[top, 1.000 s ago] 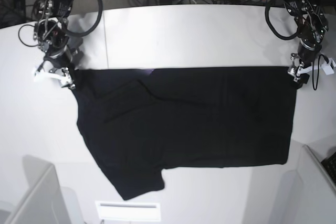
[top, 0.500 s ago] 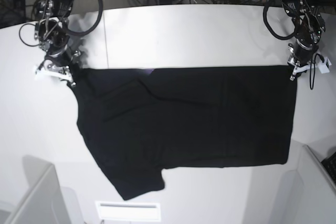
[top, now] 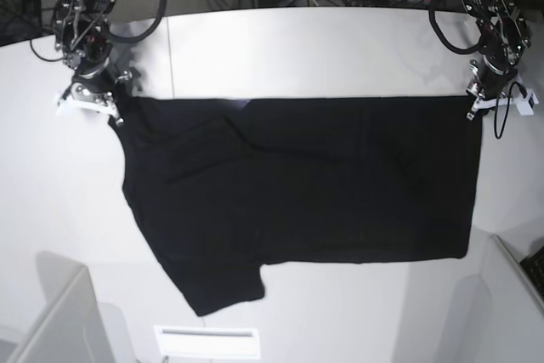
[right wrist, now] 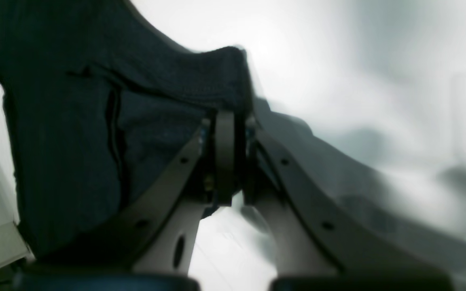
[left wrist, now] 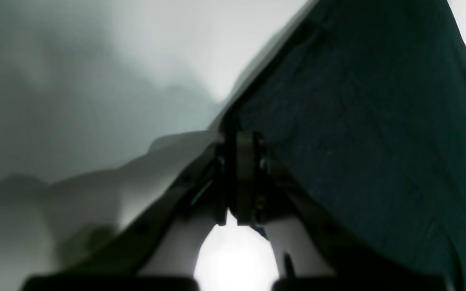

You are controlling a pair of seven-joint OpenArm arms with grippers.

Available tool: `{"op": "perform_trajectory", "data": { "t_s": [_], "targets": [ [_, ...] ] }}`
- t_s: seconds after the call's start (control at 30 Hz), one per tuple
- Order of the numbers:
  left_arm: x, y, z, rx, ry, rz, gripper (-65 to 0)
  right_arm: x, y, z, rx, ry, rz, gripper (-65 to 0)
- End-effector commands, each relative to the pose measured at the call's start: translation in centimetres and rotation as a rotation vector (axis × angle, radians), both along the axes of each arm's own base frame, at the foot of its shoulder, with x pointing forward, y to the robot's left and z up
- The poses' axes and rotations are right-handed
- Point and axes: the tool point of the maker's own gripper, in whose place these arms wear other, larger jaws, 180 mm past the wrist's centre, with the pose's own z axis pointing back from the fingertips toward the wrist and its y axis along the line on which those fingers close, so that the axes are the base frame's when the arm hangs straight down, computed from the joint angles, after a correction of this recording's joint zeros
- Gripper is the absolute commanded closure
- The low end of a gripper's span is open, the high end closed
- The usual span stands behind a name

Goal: Fold the T-shirt properly
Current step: 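Drag the shirt further with both grippers, lower the shoulder edge, release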

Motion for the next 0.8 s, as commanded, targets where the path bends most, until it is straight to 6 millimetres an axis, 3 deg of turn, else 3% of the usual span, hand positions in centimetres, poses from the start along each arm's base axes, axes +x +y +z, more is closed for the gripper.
{"op": "perform_trajectory", "data": {
  "t_s": [0.0,0.57,0.77],
  "targets": [
    [0.3,0.7,1.3,0.032,-0.028,-0.011,0.0,-0.1,-0.3,0.5,-0.014,0.001,0.003,0.0],
    [-4.6,-0.4,2.4,0.113,0.045,-0.092,0.0,-6.0,0.0,1.0,-0.054,0.058,0.039,0.0],
    [-6.8,-0.6,2.0,0.121,0.095,-0.108,0.0,-8.1,-2.5,1.8,-0.097,0.074,-0.016,0.0]
  ]
}}
